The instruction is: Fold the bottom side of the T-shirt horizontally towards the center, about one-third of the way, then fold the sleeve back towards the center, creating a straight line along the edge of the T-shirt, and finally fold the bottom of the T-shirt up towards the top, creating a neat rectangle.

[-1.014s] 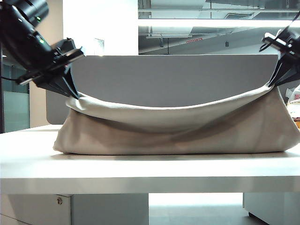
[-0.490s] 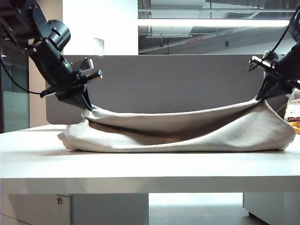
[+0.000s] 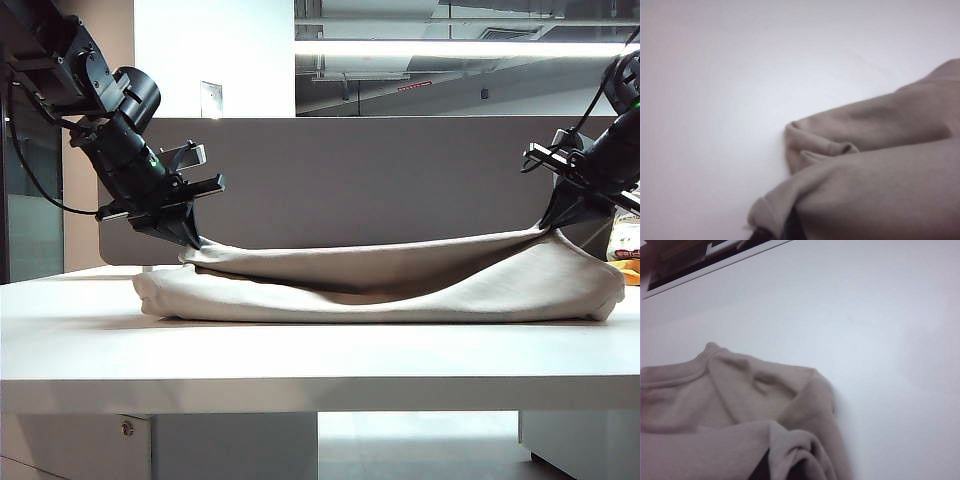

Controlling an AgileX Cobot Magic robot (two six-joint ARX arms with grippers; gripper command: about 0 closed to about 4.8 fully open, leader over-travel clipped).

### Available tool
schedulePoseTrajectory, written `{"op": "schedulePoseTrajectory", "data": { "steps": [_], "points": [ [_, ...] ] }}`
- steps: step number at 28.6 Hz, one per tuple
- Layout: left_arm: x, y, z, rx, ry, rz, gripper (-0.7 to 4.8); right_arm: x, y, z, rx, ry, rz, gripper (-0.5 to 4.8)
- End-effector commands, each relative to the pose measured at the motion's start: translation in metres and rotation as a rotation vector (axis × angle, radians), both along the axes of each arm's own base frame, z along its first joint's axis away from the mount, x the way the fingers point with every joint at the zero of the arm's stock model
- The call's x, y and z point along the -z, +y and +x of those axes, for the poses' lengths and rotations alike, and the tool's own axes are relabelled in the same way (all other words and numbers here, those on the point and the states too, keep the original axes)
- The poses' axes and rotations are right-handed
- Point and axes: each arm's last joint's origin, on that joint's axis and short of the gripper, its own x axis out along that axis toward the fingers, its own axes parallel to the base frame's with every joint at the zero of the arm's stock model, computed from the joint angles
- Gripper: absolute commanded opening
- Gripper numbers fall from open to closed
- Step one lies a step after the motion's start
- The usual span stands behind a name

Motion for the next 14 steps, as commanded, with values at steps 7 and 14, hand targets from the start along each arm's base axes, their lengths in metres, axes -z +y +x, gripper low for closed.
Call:
{"op": "schedulePoseTrajectory", "data": {
  "steps": [7, 14],
  "points": [
    [-0.007, 0.002, 0.005, -0.041, -0.081, 0.025, 2.71, -0.010, -0.002, 0.007, 0.037, -0.108, -0.039, 2.20],
    [-0.015, 0.007, 0.007, -0.090, -0.082, 0.007, 4.67, -0.013, -0.001, 0.008, 0.002, -0.142, -0.016, 2.61]
  ]
}}
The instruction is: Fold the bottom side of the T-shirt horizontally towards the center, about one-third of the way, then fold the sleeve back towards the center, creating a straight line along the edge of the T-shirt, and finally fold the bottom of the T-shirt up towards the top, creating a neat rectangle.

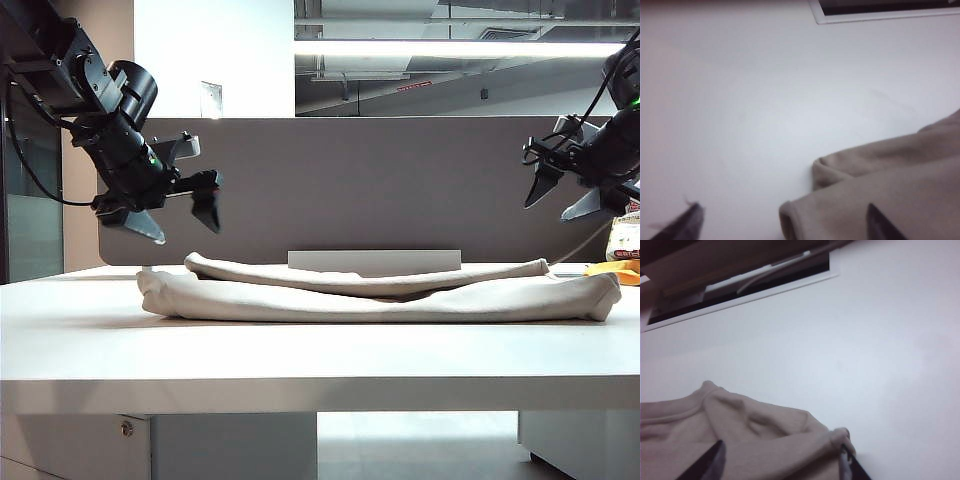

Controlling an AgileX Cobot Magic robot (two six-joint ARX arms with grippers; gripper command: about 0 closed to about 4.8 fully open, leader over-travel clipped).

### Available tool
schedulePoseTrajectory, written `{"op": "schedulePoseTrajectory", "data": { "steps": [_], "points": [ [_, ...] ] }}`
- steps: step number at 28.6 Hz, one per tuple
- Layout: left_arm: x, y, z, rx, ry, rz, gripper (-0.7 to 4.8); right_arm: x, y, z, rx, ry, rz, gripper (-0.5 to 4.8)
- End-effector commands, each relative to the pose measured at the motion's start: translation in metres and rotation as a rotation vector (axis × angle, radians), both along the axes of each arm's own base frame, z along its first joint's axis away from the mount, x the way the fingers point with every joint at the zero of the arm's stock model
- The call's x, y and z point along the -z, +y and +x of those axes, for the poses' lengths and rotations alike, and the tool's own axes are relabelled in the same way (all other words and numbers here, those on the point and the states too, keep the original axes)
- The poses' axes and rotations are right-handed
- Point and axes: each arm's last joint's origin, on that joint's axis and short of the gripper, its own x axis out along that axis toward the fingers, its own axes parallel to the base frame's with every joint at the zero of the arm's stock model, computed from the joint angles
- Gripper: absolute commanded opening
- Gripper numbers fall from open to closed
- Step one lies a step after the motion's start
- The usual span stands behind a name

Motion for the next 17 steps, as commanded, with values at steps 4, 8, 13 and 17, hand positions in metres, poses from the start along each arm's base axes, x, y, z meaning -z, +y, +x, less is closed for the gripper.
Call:
{"op": "schedulePoseTrajectory", "data": {
  "steps": [4, 8, 13, 17],
  "points": [
    [-0.016, 0.000, -0.011, 0.064, 0.165, -0.107, 3.39, 0.000, 0.007, -0.005, -0.160, 0.037, 0.107, -0.08],
    [-0.012, -0.014, -0.021, 0.174, 0.265, -0.158, 0.74, 0.007, 0.020, -0.010, -0.200, 0.136, 0.137, -0.07],
    [-0.006, -0.017, -0.028, 0.192, 0.331, -0.132, 0.15, 0.014, 0.028, -0.017, -0.219, 0.246, 0.157, -0.07],
    [0.013, -0.014, -0.039, 0.189, 0.397, -0.119, 0.15, 0.018, 0.028, -0.029, -0.236, 0.312, 0.128, -0.07]
  ]
}}
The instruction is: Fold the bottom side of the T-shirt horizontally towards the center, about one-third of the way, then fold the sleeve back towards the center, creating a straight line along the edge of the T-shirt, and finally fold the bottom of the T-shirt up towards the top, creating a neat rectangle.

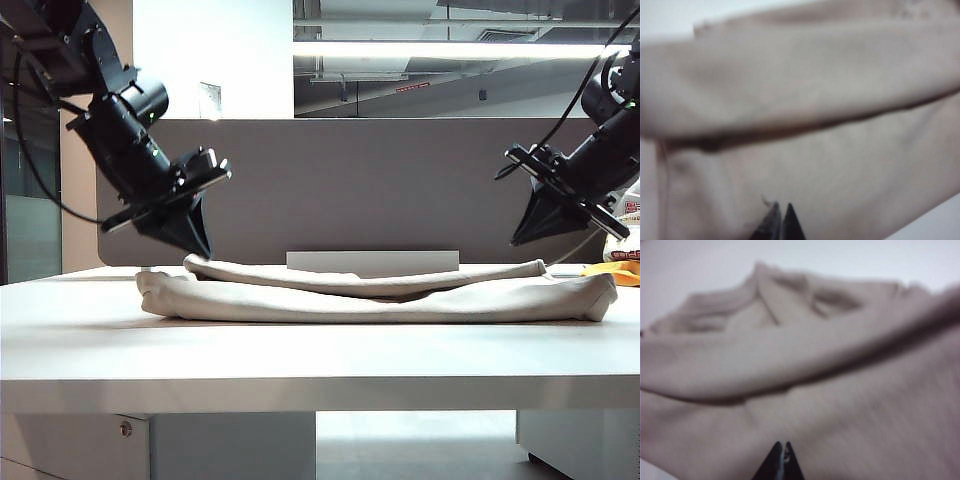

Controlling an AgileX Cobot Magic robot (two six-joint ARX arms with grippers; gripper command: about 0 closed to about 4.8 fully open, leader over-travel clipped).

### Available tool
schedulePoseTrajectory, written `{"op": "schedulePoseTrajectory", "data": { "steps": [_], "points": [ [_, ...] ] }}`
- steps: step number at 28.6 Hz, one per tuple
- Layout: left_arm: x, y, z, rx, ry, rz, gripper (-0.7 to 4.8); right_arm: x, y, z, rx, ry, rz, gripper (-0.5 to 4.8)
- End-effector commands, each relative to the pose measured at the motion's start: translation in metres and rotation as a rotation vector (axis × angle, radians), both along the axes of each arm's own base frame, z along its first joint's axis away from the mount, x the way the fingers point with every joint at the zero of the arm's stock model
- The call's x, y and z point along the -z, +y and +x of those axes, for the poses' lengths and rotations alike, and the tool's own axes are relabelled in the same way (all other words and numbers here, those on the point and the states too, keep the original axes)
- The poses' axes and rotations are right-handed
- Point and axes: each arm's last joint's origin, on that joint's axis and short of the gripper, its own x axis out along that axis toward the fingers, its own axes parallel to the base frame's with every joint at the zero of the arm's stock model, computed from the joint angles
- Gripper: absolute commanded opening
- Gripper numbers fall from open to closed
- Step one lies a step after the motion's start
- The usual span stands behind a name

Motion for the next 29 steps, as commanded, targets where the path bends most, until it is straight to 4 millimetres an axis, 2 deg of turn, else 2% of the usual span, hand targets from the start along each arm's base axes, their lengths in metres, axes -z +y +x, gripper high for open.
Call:
{"op": "schedulePoseTrajectory", "data": {
  "steps": [1, 4, 8, 11, 13, 16, 21, 24, 26, 29],
  "points": [
    [0.012, 0.003, -0.014, 0.021, 0.031, 0.023, 0.15, -0.005, 0.000, -0.015, -0.018, -0.003, -0.020, -0.07],
    [0.017, 0.007, -0.031, 0.011, -0.002, 0.028, 0.14, -0.011, 0.000, -0.040, 0.009, -0.046, -0.053, -0.07],
    [-0.002, 0.018, -0.076, -0.021, -0.143, 0.033, 0.15, -0.020, 0.003, -0.084, 0.028, -0.166, -0.060, -0.07],
    [-0.014, 0.025, -0.114, -0.055, -0.218, 0.025, 0.15, -0.021, 0.006, -0.124, 0.048, -0.258, -0.068, -0.07],
    [-0.014, 0.027, -0.124, -0.055, -0.296, -0.004, 0.06, -0.017, 0.006, -0.136, 0.097, -0.311, -0.052, -0.07],
    [-0.013, 0.023, -0.117, -0.067, -0.289, -0.108, -0.06, -0.009, 0.009, -0.131, 0.072, -0.261, 0.024, -0.07],
    [-0.001, -0.008, -0.093, 0.011, -0.227, -0.114, -0.06, 0.005, 0.038, -0.107, 0.011, -0.216, 0.010, -0.07],
    [0.002, -0.027, -0.067, 0.039, -0.181, -0.108, -0.06, 0.010, 0.056, -0.078, -0.035, -0.168, 0.013, -0.07],
    [0.004, -0.033, -0.049, 0.043, -0.138, -0.101, -0.06, 0.010, 0.064, -0.056, -0.057, -0.131, 0.014, -0.07],
    [0.007, -0.038, -0.030, 0.045, -0.095, -0.093, -0.06, 0.010, 0.072, -0.036, -0.071, -0.113, 0.002, -0.07]
  ]
}}
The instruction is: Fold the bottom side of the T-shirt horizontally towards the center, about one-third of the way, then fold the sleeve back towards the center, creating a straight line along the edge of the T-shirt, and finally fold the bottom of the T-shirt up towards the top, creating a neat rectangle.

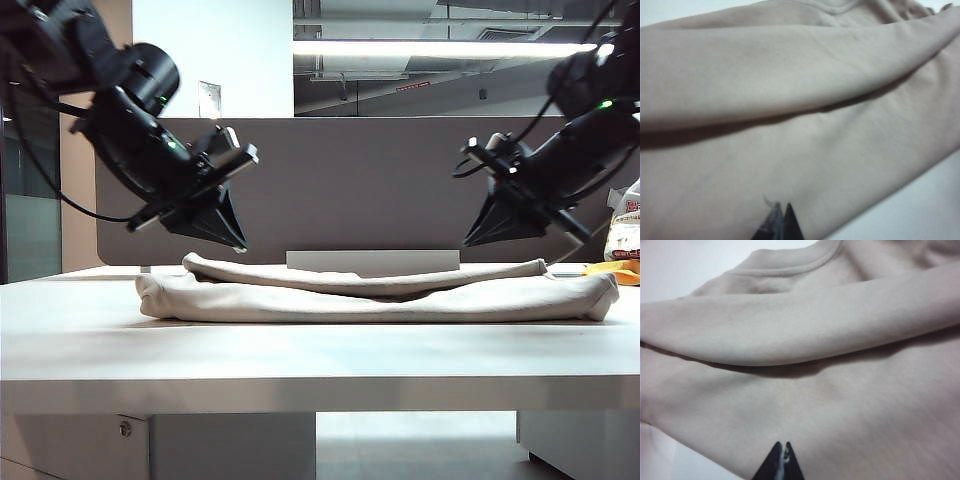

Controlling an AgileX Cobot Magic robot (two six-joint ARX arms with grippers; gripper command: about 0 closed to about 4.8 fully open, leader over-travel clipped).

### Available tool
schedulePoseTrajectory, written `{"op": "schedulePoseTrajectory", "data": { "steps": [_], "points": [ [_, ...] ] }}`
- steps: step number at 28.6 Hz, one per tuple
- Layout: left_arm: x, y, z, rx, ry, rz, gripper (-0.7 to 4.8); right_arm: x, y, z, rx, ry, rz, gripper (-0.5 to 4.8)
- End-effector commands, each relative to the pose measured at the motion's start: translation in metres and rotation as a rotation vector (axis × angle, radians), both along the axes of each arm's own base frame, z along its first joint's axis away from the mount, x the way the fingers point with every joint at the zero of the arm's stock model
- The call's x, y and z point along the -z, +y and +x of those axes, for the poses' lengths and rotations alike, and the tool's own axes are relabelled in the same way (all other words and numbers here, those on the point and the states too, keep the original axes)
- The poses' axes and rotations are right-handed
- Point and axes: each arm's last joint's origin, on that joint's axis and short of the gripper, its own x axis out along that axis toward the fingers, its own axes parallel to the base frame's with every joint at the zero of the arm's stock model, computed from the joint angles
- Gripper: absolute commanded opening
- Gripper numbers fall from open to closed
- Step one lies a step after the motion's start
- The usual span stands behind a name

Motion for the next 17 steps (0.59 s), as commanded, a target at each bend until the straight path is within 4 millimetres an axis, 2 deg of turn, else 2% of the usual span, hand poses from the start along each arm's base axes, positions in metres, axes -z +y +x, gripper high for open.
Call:
{"op": "schedulePoseTrajectory", "data": {
  "steps": [1, 10, 13, 17],
  "points": [
    [0.004, -0.003, 0.013, 0.004, 0.054, 0.011, -0.06, -0.001, 0.005, 0.017, -0.010, 0.018, -0.010, -0.07],
    [0.023, -0.012, 0.044, 0.020, 0.081, 0.049, -0.06, 0.020, 0.009, 0.038, -0.010, 0.068, -0.045, -0.07],
    [0.027, -0.014, 0.050, 0.022, 0.073, 0.058, -0.06, 0.024, 0.008, 0.042, 0.004, 0.056, -0.078, -0.07],
    [0.033, -0.017, 0.061, 0.025, 0.067, 0.062, -0.06, 0.025, 0.010, 0.059, 0.009, 0.042, -0.082, -0.07]
  ]
}}
